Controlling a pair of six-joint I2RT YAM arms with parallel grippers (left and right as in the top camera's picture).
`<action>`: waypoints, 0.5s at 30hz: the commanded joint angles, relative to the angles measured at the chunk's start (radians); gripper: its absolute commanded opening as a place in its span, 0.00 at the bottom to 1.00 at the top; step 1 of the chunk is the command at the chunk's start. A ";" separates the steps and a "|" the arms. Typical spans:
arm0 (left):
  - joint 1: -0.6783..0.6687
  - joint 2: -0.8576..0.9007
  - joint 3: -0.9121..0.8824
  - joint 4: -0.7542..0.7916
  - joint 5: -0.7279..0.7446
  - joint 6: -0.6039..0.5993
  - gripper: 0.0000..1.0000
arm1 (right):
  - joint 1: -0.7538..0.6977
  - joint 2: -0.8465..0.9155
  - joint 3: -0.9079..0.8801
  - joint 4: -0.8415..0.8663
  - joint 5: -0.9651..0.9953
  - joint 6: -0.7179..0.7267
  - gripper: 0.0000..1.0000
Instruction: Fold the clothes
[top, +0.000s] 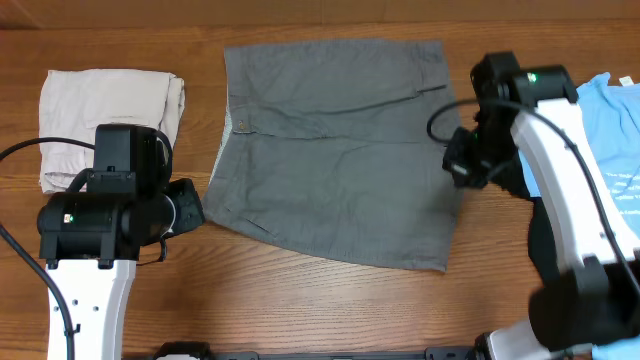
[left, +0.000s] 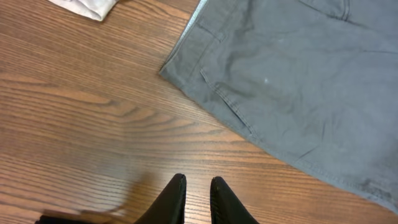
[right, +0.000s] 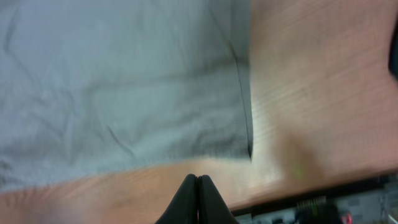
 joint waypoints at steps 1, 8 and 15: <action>0.001 0.023 -0.002 0.003 0.004 -0.003 0.18 | 0.004 -0.130 -0.132 0.023 0.004 0.064 0.09; 0.000 0.085 -0.002 0.030 0.005 -0.033 0.18 | 0.002 -0.255 -0.497 0.190 -0.054 0.154 0.38; 0.000 0.146 -0.027 0.045 0.009 -0.033 0.17 | 0.002 -0.255 -0.715 0.402 -0.138 0.261 0.39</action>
